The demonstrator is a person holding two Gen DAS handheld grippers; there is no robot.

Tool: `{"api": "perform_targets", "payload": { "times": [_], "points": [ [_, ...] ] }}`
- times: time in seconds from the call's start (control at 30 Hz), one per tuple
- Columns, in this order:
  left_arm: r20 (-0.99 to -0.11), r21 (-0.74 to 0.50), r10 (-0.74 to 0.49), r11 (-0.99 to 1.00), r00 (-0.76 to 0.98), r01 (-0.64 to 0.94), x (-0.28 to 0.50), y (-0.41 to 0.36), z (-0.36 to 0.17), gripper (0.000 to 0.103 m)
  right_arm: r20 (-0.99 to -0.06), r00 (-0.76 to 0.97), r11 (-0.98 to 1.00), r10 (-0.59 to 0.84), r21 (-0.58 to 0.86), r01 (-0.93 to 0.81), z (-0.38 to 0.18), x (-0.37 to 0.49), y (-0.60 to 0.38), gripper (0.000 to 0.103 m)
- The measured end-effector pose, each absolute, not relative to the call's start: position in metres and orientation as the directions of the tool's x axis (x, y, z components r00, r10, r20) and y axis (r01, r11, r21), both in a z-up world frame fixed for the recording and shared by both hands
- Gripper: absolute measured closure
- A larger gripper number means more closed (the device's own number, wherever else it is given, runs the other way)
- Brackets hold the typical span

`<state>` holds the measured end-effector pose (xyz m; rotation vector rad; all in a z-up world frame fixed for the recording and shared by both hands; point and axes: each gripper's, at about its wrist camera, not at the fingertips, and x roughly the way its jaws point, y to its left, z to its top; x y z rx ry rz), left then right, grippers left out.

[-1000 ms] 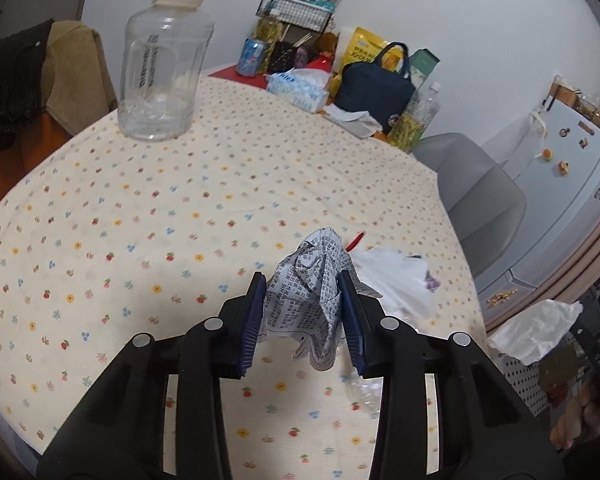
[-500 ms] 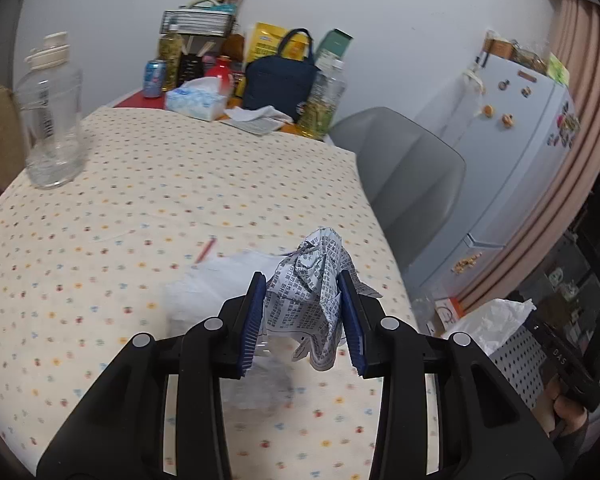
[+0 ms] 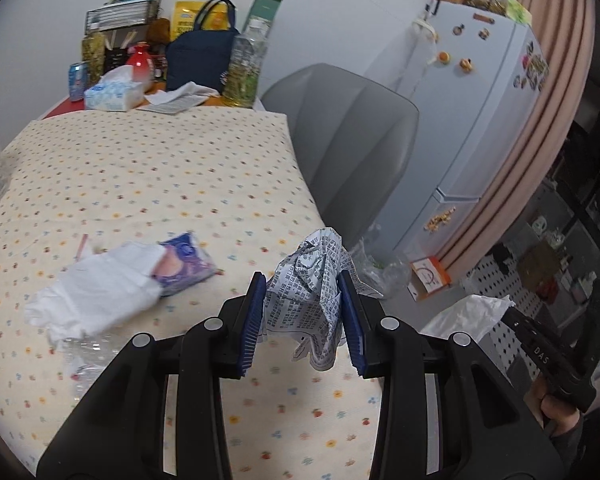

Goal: Collect trash
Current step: 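Carry the white bag into the bin and open the right tool while the left tool carries the paper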

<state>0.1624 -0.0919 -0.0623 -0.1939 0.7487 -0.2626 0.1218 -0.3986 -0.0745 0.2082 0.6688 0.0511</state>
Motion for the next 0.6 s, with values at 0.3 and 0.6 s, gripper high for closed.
{"api": "perform_targets", "payload": {
  "times": [0.3,0.6],
  "points": [
    [-0.694,-0.234,-0.332,0.943,0.639,0.235,0.181,-0.147,-0.084,0.066,-0.668,0.739,0.966,0.088,0.239,0.101,-0.117,0.131,-0.434,0.100],
    [-0.744,-0.214,-0.338,0.938,0.576,0.274,0.199,-0.187,-0.108,0.066,-0.738,0.669,0.944,0.094,0.280,0.176,-0.177,0.149,-0.461,0.100]
  ]
}}
